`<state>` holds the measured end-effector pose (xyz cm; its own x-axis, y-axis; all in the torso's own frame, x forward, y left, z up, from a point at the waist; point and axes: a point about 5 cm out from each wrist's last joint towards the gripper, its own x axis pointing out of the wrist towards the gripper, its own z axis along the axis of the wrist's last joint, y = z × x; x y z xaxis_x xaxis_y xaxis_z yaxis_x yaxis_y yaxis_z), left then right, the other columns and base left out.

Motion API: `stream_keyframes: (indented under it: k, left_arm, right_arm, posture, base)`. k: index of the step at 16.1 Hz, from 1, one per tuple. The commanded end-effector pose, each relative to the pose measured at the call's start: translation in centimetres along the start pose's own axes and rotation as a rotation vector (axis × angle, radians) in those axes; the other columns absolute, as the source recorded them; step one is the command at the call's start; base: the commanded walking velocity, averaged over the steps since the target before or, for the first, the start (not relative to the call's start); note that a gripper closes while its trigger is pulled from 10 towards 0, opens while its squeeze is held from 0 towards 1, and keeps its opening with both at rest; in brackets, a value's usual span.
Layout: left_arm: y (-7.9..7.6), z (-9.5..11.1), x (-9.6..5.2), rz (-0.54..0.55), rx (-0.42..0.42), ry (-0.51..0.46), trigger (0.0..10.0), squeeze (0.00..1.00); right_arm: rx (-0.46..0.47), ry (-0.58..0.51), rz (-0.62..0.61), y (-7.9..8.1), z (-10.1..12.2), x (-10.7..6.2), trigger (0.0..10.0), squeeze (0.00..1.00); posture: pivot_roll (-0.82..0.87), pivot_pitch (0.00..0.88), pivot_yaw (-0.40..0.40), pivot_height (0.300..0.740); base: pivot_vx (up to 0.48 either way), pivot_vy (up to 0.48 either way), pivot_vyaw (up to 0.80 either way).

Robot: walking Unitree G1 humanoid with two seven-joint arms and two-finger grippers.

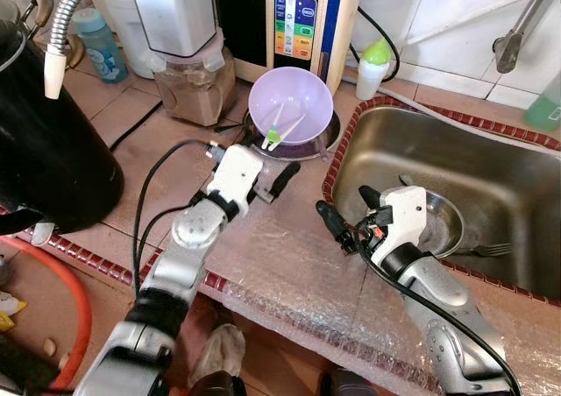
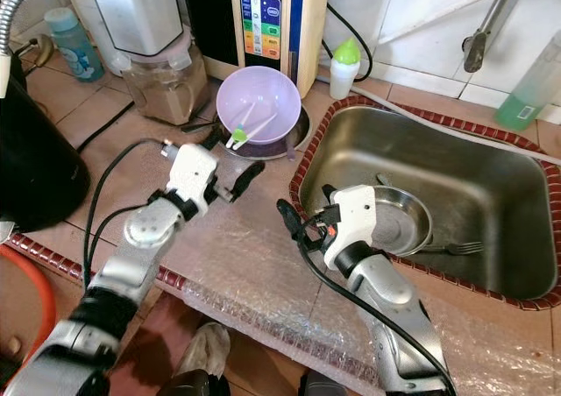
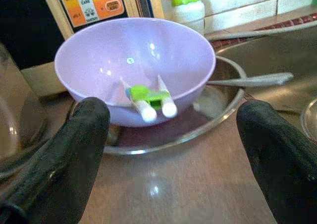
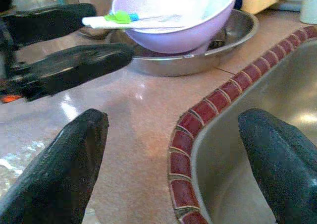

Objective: Kitchen organization

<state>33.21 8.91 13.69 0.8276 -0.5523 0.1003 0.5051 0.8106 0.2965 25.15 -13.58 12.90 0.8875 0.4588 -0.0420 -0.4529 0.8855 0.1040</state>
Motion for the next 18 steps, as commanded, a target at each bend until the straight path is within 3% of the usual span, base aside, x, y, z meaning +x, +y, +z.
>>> stream_keyframes:
  k: [1, 4, 10, 18]
  left_arm:
    - [0.5, 0.1, 0.4, 0.008, 0.020, -0.003, 10.0, 0.00]
    - [0.7, 0.1, 1.3, -0.002, 0.017, 0.003, 10.0, 0.00]
    - [-0.1, -0.9, 1.9, -0.139, 0.019, 0.063, 10.0, 0.00]
    - [0.4, -0.6, 2.2, -0.145, 0.008, 0.057, 10.0, 0.00]
  right_arm:
    - [-0.003, -0.001, 0.013, 0.2, 0.2, -0.3, 10.0, 0.00]
    - [0.001, 0.012, 0.016, 0.5, 0.0, -0.6, 10.0, 0.00]
    - [0.005, 0.023, 0.015, 0.5, -0.1, -0.8, 10.0, 0.00]
    - [0.005, 0.026, 0.014, 0.6, -0.3, -0.7, 10.0, 0.00]
  posture:
    - [-0.20, 0.119, 0.027, 0.740]
    - [-0.21, 0.121, 0.031, 0.740]
    - [-0.21, 0.125, 0.036, 0.740]
    - [-0.21, 0.128, 0.035, 0.740]
  base:
    - [0.000, 0.000, 0.00]
    - [0.000, 0.000, 0.00]
    - [0.000, 0.000, 0.00]
    - [0.000, 0.000, 0.00]
